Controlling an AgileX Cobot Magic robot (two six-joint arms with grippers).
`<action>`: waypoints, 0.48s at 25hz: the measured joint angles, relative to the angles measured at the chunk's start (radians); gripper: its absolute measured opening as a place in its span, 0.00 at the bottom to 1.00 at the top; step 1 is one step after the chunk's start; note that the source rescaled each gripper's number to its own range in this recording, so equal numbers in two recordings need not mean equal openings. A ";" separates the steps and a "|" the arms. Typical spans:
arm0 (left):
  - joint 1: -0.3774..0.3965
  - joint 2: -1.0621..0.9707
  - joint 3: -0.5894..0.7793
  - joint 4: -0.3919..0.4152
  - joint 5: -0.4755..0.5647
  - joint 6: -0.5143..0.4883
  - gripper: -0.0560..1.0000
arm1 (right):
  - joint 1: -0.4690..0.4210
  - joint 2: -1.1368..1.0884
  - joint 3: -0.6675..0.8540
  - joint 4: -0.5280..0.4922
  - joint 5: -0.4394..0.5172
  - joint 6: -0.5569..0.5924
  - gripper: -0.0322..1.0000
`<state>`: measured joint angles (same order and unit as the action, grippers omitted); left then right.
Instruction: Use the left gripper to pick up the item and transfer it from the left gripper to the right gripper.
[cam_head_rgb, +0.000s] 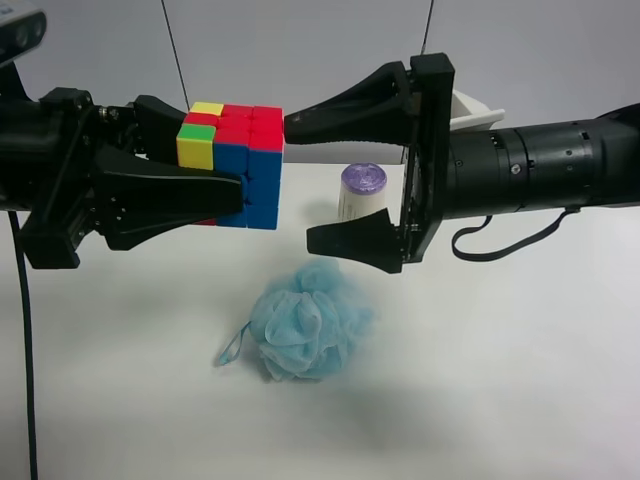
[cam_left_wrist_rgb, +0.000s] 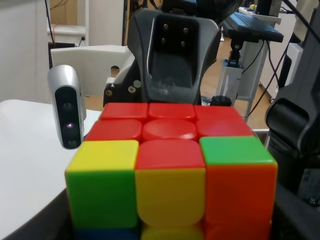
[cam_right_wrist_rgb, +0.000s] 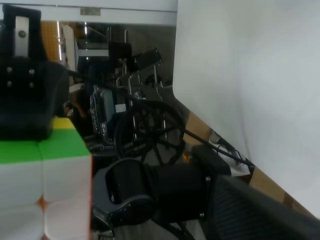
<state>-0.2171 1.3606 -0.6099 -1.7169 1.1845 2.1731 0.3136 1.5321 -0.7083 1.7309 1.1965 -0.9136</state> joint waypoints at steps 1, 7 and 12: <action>0.000 0.000 0.000 0.000 0.000 0.000 0.05 | 0.000 -0.007 -0.001 0.000 0.000 0.002 1.00; 0.000 0.000 0.000 0.000 0.000 0.003 0.05 | 0.014 -0.033 -0.001 0.003 0.002 0.003 1.00; 0.000 0.000 0.000 0.000 0.000 0.003 0.05 | 0.046 -0.033 -0.045 0.001 0.001 0.002 1.00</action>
<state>-0.2171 1.3606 -0.6099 -1.7169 1.1845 2.1758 0.3591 1.4986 -0.7538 1.7314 1.1970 -0.9112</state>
